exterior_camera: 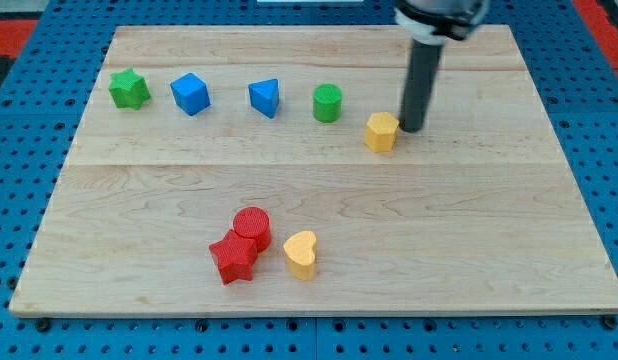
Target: Push the yellow heart diagonally to the bottom left side of the yellow hexagon
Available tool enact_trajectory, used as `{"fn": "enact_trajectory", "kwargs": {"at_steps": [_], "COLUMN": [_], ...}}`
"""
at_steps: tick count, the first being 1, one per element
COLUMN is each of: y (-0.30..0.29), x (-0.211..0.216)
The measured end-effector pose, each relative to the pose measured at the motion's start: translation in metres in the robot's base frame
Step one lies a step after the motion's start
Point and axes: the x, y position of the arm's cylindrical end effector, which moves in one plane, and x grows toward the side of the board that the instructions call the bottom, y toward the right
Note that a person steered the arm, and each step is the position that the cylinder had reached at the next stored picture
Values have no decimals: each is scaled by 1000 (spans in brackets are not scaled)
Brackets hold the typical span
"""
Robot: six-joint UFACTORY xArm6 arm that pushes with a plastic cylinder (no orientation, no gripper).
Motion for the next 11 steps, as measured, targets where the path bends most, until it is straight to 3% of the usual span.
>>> {"fn": "enact_trajectory", "kwargs": {"at_steps": [1, 2, 3, 5, 8, 10, 11], "y": [36, 20, -30, -162, -114, -158, -176], "x": [88, 192, 213, 199, 123, 120, 93]}}
